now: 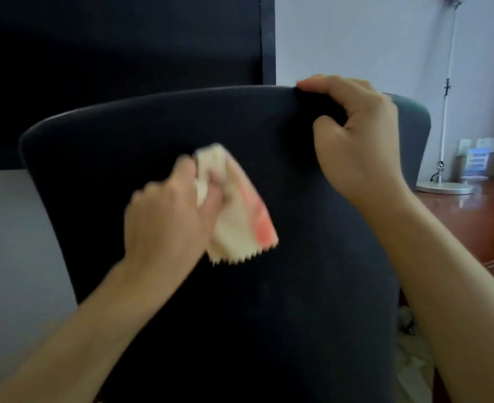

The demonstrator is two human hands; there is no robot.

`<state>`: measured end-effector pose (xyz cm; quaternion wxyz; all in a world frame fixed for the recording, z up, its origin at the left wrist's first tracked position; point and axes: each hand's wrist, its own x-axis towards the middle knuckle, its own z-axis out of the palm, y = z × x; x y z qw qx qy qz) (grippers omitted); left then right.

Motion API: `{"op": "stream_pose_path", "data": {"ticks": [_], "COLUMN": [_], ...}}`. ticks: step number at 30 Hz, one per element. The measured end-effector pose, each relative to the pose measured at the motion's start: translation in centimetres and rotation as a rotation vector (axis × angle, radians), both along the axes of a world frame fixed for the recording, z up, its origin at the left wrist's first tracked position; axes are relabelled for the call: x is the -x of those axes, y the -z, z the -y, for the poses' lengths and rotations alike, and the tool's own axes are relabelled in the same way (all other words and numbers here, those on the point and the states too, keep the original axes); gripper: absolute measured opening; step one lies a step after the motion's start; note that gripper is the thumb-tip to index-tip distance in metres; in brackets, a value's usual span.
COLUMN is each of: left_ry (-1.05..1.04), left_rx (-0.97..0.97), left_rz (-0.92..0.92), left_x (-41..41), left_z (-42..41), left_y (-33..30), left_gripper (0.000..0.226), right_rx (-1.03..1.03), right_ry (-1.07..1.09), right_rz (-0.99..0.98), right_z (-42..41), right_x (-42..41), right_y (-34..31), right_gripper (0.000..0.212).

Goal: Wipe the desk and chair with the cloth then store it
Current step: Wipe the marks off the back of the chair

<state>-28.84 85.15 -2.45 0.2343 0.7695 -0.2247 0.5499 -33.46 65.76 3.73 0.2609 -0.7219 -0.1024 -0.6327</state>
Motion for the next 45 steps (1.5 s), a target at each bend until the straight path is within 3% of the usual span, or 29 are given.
{"op": "stream_pose_path", "data": {"ticks": [3, 6, 9, 14, 17, 18, 20, 23, 26, 29, 33, 40, 42, 45], "left_ry": [-0.02, -0.114, -0.13, 0.053, 0.071, 0.089, 0.076, 0.042, 0.074, 0.161, 0.18, 0.248, 0.297, 0.412], "left_rx": [-0.004, -0.107, -0.252, -0.559, -0.637, -0.631, -0.546, -0.305, -0.101, -0.039, -0.113, -0.145, -0.135, -0.129], "left_rz": [0.053, 0.074, 0.052, -0.238, -0.339, -0.333, -0.271, -0.081, 0.04, 0.033, -0.011, -0.183, -0.224, -0.467], "left_x": [0.5, 0.4, 0.3, 0.1, -0.4, -0.7, -0.8, -1.2, -1.3, -1.3, -1.9, -1.3, -1.0, -0.1], "left_z": [2.2, 6.6, 9.2, 6.6, 3.6, 3.2, 2.9, 3.3, 3.2, 3.2, 2.8, 0.7, 0.0, -1.6], "left_y": [-4.4, -3.4, 2.6, 16.4, 22.2, 22.5, 20.7, 13.6, 5.5, 2.2, 5.8, 14.7, 14.7, 14.5], "left_gripper": [0.033, 0.031, 0.032, 0.041, 0.049, 0.049, 0.043, 0.028, 0.02, 0.02, 0.026, 0.023, 0.016, 0.023], "right_rx": [-0.037, -0.064, -0.051, -0.014, 0.015, -0.006, -0.069, -0.024, 0.086, 0.073, 0.126, 0.333, 0.318, 0.341], "right_ry": [-0.01, -0.005, -0.008, -0.041, -0.024, 0.005, 0.054, 0.083, 0.076, 0.109, 0.234, 0.234, 0.306, 0.415], "right_rz": [0.006, -0.002, -0.05, -0.091, -0.065, -0.043, -0.033, 0.009, 0.094, 0.143, 0.126, -0.005, -0.014, 0.047], "right_z": [-0.6, -0.1, 0.1, 0.5, 0.5, 0.6, 0.1, -0.5, -0.2, -0.7, -1.7, -6.0, -6.1, -5.1], "right_x": [-0.1, 0.0, 0.3, 0.7, 0.0, -0.2, -0.5, -0.7, -0.6, -1.1, -2.4, -3.4, -3.9, -4.3], "right_y": [-0.2, -0.2, -0.3, -0.7, -0.3, -0.1, 0.4, 0.6, 0.9, 1.4, 5.5, 24.4, 26.0, 25.0], "right_gripper": [0.056, 0.056, 0.056, 0.052, 0.028, 0.019, 0.022, 0.017, 0.05, 0.059, 0.069, 0.044, 0.043, 0.037]}}
